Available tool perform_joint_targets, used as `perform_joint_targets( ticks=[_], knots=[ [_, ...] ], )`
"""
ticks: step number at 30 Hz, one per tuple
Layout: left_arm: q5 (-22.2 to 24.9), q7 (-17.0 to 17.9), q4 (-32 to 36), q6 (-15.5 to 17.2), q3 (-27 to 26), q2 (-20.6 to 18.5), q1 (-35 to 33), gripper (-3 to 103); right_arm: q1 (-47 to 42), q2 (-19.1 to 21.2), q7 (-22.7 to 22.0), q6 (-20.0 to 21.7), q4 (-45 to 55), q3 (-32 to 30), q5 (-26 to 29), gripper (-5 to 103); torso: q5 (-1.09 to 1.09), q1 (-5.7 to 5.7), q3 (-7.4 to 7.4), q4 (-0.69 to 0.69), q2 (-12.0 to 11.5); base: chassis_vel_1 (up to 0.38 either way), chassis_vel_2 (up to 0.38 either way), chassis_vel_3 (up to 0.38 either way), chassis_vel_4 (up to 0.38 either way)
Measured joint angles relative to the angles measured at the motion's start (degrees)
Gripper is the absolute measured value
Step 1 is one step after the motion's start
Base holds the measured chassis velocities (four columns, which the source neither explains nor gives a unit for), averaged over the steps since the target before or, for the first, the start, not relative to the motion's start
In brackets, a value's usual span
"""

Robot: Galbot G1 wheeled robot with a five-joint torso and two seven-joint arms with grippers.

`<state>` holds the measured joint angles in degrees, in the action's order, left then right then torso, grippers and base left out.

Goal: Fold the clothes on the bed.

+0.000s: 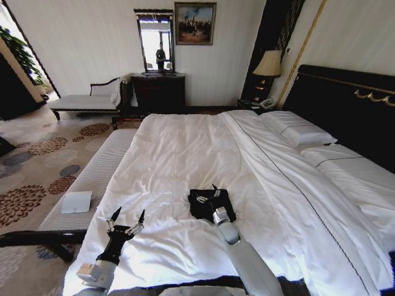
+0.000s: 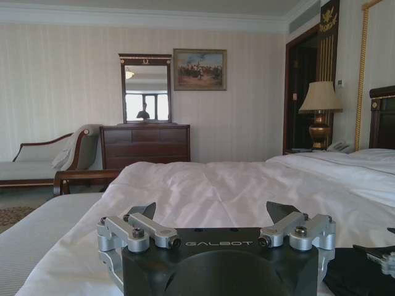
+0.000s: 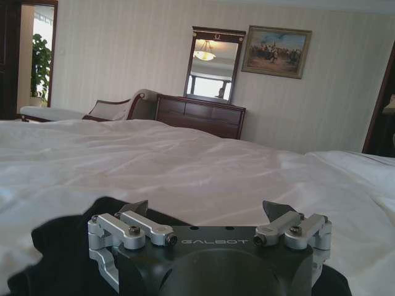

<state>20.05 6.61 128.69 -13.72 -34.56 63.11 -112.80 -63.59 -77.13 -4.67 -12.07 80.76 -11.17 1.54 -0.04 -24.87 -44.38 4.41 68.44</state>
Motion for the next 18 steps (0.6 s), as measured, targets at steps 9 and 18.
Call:
perform_joint_targets(
  ticks=[9,18],
  knots=[
    [0.0,0.0,0.0,0.0,0.0,0.0,0.0,100,-5.64,-0.34,-0.21,0.32,2.0,-2.56,2.31,100,0.01,0.0,0.0,-0.02,0.0,0.0,0.0,0.0,0.0],
    [0.0,0.0,0.0,0.0,0.0,0.0,0.0,100,-21.1,2.23,0.4,0.32,21.9,-15.99,4.12,100,-0.01,0.01,0.01,0.0,0.0,0.0,0.0,0.0,0.0]
  ],
)
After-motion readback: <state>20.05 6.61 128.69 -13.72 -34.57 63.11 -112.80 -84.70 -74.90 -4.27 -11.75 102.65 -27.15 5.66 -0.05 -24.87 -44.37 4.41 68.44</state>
